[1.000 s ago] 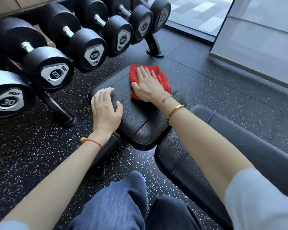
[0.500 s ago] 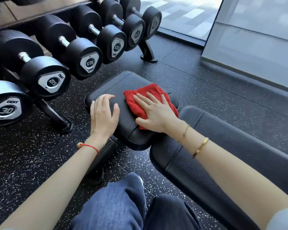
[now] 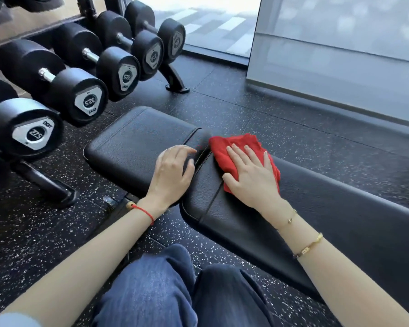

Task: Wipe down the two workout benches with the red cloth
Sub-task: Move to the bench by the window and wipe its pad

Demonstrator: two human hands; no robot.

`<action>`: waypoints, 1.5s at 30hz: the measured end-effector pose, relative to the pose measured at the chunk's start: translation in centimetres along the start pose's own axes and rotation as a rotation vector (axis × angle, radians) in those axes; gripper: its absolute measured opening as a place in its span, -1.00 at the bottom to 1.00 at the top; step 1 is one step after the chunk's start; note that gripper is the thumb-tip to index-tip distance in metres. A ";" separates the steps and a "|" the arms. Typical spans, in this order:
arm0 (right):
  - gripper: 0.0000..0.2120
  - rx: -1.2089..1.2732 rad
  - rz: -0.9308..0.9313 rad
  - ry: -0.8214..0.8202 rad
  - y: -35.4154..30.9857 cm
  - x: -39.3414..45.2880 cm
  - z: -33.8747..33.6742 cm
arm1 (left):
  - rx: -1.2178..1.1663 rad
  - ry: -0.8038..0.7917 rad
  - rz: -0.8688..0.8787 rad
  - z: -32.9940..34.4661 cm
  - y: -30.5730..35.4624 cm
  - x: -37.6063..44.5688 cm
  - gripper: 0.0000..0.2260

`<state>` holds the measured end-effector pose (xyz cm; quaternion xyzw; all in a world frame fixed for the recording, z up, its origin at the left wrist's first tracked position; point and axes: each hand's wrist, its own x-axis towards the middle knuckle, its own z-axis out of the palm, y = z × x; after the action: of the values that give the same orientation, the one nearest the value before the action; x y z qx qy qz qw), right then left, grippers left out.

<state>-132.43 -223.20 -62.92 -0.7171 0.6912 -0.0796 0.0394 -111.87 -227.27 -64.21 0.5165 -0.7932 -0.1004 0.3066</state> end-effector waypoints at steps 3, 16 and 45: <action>-0.37 0.036 0.079 -0.007 -0.2 1.4 -0.1 | -0.023 -0.030 0.016 1.2 2.1 -0.1 -0.77; -0.34 -0.001 0.179 0.072 7.1 -9.2 -1.2 | -0.001 -0.132 0.236 4.0 8.5 0.1 -0.77; -0.43 0.016 0.334 0.035 10.3 -11.8 -2.7 | 0.114 -0.172 0.223 5.8 10.4 -1.6 -0.75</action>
<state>-143.36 -211.69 -62.72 -0.5905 0.8007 -0.0897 0.0459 -122.72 -222.17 -64.47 0.4315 -0.8733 -0.0644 0.2167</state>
